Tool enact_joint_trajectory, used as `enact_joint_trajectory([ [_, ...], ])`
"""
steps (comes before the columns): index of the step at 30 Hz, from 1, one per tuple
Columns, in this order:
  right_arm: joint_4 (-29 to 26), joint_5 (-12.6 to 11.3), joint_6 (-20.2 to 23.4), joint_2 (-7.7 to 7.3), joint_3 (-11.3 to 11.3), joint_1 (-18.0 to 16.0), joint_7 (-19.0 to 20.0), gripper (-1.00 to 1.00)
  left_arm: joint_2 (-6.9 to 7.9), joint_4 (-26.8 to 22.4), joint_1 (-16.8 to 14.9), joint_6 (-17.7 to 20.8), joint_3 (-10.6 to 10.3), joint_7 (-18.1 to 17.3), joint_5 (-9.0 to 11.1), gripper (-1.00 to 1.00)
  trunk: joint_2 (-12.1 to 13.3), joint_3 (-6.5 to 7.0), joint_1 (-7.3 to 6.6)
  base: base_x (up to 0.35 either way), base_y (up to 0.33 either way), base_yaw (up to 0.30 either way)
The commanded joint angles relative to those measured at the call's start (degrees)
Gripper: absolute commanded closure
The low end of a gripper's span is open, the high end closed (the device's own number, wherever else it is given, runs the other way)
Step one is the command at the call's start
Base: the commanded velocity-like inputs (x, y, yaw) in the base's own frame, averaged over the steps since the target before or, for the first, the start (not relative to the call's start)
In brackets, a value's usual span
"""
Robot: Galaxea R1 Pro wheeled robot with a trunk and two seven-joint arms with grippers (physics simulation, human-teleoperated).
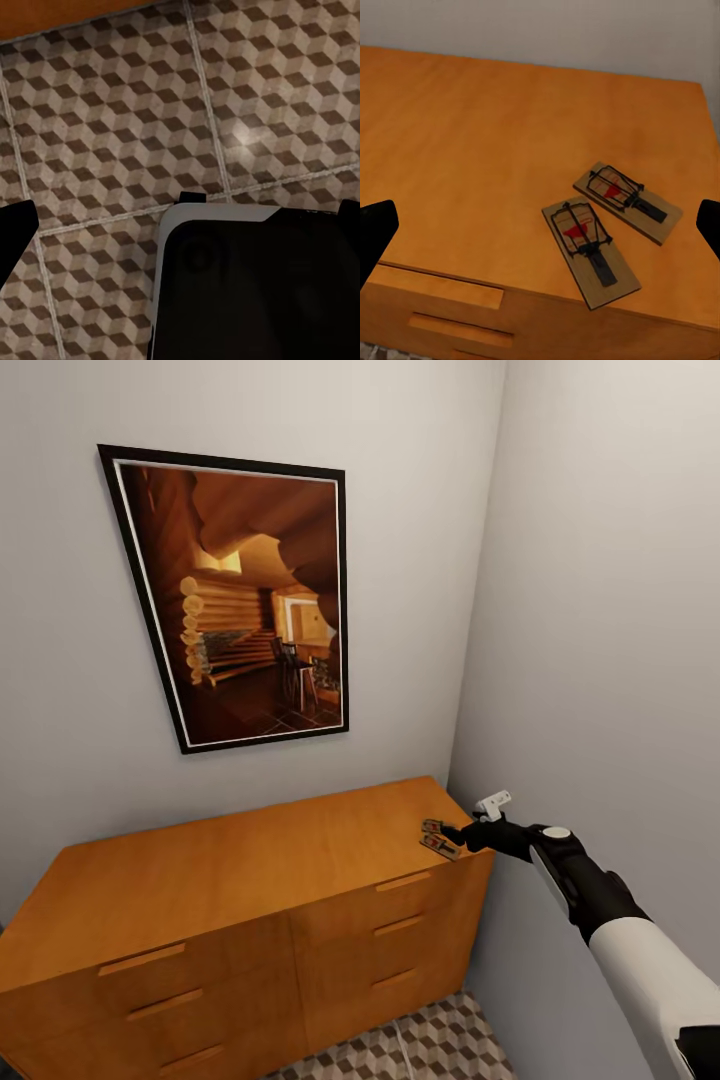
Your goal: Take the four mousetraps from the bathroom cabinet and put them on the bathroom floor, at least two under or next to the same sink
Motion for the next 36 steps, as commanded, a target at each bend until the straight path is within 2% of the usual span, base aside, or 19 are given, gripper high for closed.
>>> enact_joint_trajectory([
  [1, 0.0, 0.1, 0.2, -0.05, 0.1, 0.0, 0.1, -1.00, -0.05, 0.2, -0.1, -0.3, -0.5, 0.2, 0.2, -1.00, -0.1, -0.15, 0.04, 0.000, 0.000, 0.000],
  [36, 0.2, 0.0, -0.1, -0.47, -0.1, 0.0, 0.2, -1.00, -0.09, 0.2, -0.1, -0.3, -0.5, 0.2, 0.2, -1.00, -0.1, -2.86, 0.04, 0.000, 0.000, 0.000],
])
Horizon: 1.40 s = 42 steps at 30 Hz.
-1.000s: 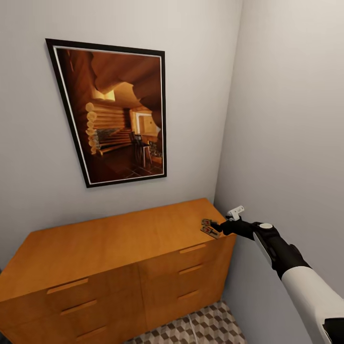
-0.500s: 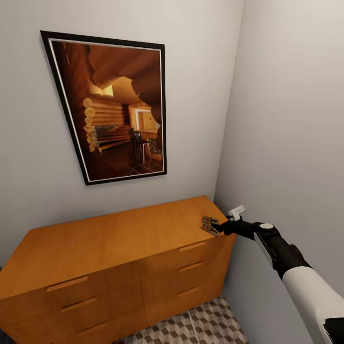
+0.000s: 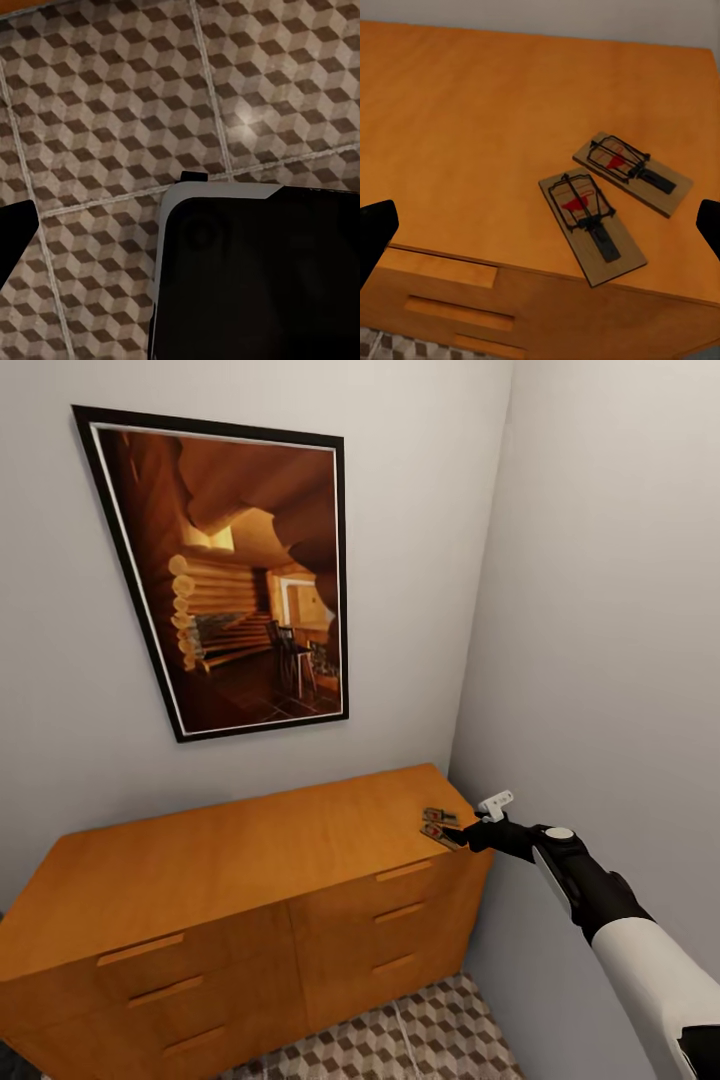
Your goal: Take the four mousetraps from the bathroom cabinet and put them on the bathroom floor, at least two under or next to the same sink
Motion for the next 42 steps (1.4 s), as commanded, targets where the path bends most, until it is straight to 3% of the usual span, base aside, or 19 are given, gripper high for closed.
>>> enact_joint_trajectory([
  [1, -0.1, 0.1, 0.3, -0.05, 0.1, -0.1, 0.1, -1.00, -0.06, 0.2, -0.1, -0.3, -0.5, 0.2, 0.2, -1.00, -0.1, -0.22, 0.04, 0.000, 0.000, 0.000],
  [27, -0.1, 0.2, 0.3, -0.25, -0.1, 0.0, 3.0, -1.00, -0.07, 0.2, -0.1, -0.3, -0.5, 0.2, 0.2, -1.00, -0.1, -2.22, 0.04, 0.000, 0.000, 0.000],
  [42, -0.1, 0.0, -1.2, -2.10, -0.2, 0.0, 3.1, -1.00, -0.04, 0.2, -0.1, -0.3, -0.5, 0.2, 0.2, -1.00, -0.1, -2.31, 0.04, 0.000, 0.000, 0.000],
])
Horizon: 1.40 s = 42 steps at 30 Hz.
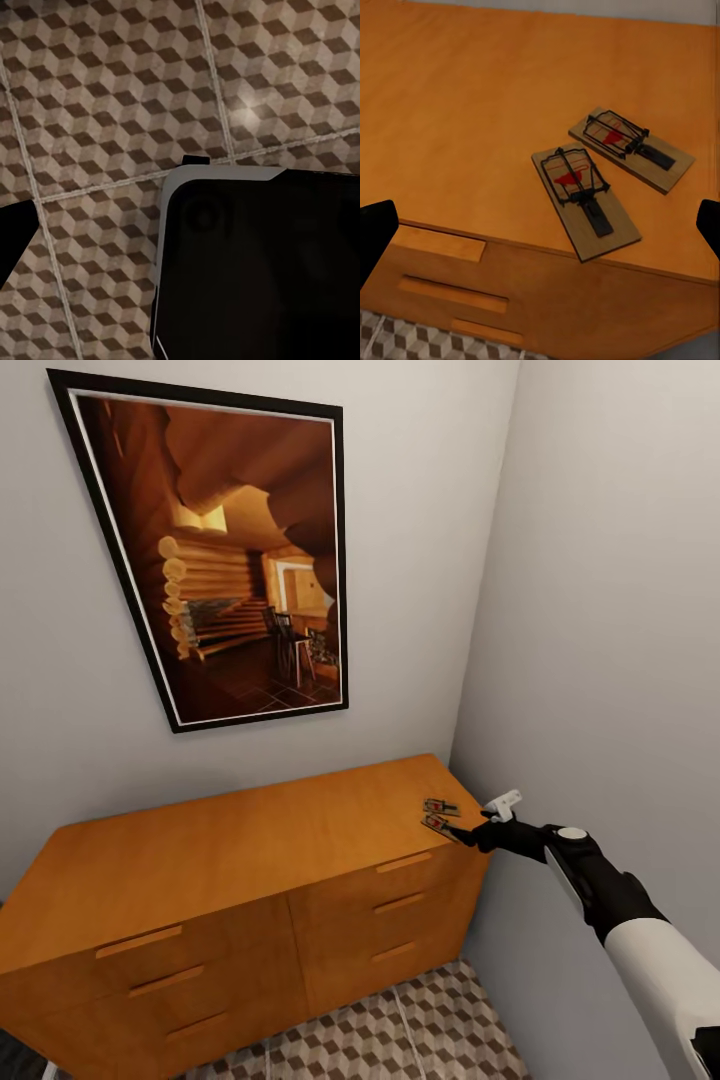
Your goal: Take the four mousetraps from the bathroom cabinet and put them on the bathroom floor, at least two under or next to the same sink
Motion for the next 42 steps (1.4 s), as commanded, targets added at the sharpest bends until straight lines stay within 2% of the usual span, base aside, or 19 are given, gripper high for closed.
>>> enact_joint_trajectory([
  [1, -0.1, 0.1, 0.2, -0.15, 0.1, 0.0, 0.1, -1.00, -0.05, 0.2, -0.1, -0.4, -0.5, 0.2, 0.2, -1.00, -0.1, -0.13, 0.04, 0.000, 0.000, 0.000],
  [10, -0.1, 0.0, -0.1, -0.75, 0.1, 0.0, 0.2, -1.00, -0.07, 0.2, -0.1, -0.4, -0.5, 0.2, 0.2, -1.00, -0.1, -0.13, 0.04, 0.000, 0.000, 0.000],
  [31, -0.1, 0.0, -0.1, -0.80, 0.0, 0.0, 0.1, -1.00, -0.03, 0.2, -0.1, -0.3, -0.5, 0.2, 0.2, -1.00, -0.1, -0.13, 0.04, 0.002, 0.000, 0.000],
  [42, 0.0, 0.0, -0.1, -0.82, 0.0, 0.0, 0.1, -1.00, -0.61, 0.5, -0.1, -0.2, -0.5, 0.2, 0.2, -1.00, -0.1, -0.13, 0.04, 0.102, 0.000, 0.000],
])
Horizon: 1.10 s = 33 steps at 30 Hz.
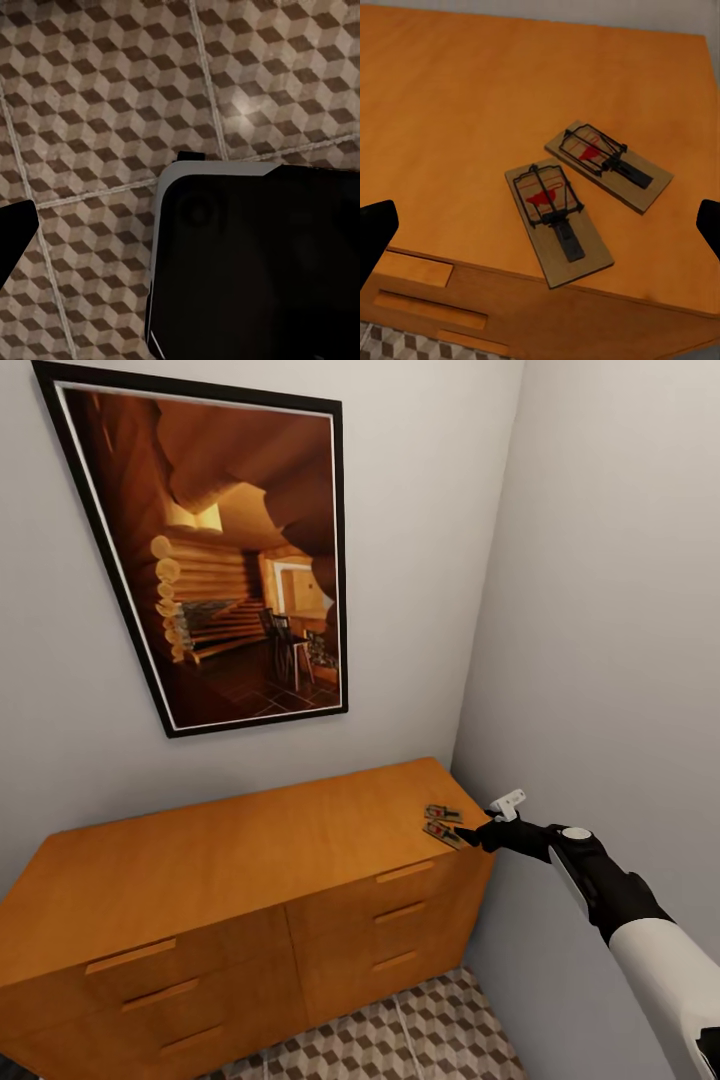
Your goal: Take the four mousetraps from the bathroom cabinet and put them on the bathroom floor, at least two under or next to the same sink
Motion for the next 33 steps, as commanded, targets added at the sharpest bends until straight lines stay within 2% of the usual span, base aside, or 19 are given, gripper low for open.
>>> enact_joint_trajectory([
  [1, -0.1, 0.1, 0.3, -0.03, 0.1, 0.0, 0.1, -1.00, -0.08, 0.3, -0.1, -0.3, -0.5, 0.2, 0.2, -1.00, -0.1, -0.13, 0.04, 0.027, 0.000, 0.000],
  [9, -0.1, 0.1, 0.3, 0.02, 0.1, 0.0, 0.1, -1.00, 0.16, 0.3, -0.1, -0.3, -0.5, 0.4, 0.2, -1.00, -0.1, -0.13, 0.04, 0.010, 0.000, 0.000],
  [15, -0.1, 0.1, 0.3, 0.03, 0.1, 0.0, 0.0, -1.00, 2.17, 0.3, -0.1, -0.3, -0.5, 0.5, 0.2, -1.00, -0.1, -0.13, 0.04, 0.001, 0.000, 0.000],
  [22, -0.1, 0.1, 0.3, 0.03, 0.1, 0.0, 0.0, -1.00, 3.00, 0.4, -0.1, 0.1, -0.5, 0.5, 0.2, -1.00, -0.1, -0.13, 0.04, 0.000, 0.000, 0.000],
  [26, -0.1, 0.1, 0.3, 0.03, 0.1, 0.0, 0.0, -1.00, 2.96, 0.5, 0.0, 2.8, -0.5, 0.5, 0.2, -1.00, -0.1, -0.13, 0.04, 0.000, 0.000, 0.000],
  [29, -0.1, 0.1, 0.3, 0.03, 0.1, 0.0, 0.1, -1.00, 2.58, 0.5, 0.0, 6.4, -0.5, 0.3, 0.2, -1.00, -0.1, -0.13, 0.04, 0.000, 0.000, 0.000],
  [30, -0.1, 0.1, 0.3, 0.03, 0.1, 0.0, 0.1, -1.00, 2.25, 0.5, 0.0, 8.8, -0.5, 0.3, 0.2, -1.00, -0.1, -0.13, 0.04, 0.000, 0.000, 0.000],
  [33, -0.1, 0.1, 0.3, 0.03, 0.1, 0.0, 0.1, -1.00, 1.80, 0.5, 0.0, 11.1, -0.6, 0.2, 0.2, -1.00, -0.1, -0.13, 0.04, 0.000, 0.000, 0.000],
])
